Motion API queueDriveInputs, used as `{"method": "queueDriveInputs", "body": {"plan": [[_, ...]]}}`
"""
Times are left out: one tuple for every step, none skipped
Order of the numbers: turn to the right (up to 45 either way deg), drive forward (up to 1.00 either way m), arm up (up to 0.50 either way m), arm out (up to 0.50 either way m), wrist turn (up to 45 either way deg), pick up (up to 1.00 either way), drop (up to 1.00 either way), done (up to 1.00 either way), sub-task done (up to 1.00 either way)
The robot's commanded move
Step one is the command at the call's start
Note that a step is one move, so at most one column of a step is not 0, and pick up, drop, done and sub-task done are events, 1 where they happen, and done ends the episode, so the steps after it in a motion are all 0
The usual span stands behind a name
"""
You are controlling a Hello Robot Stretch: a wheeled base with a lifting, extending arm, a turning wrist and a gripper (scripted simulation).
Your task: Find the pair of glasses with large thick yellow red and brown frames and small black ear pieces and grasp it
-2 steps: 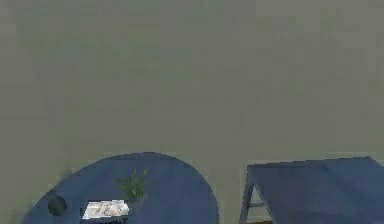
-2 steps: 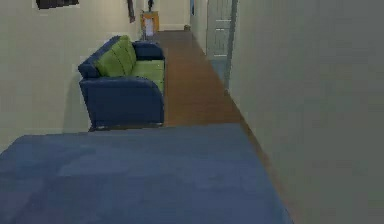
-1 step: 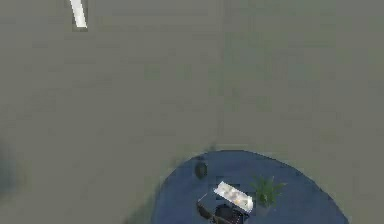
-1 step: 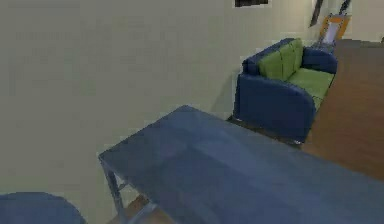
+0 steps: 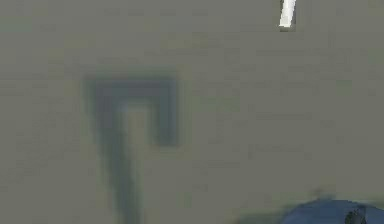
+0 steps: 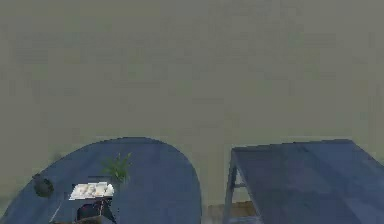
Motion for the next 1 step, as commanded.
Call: {"method": "queueDriveInputs", "body": {"plan": [[-27.0,0.00,0.00,0.00,0.0,0.00,0.00,0.00,0.00]]}}
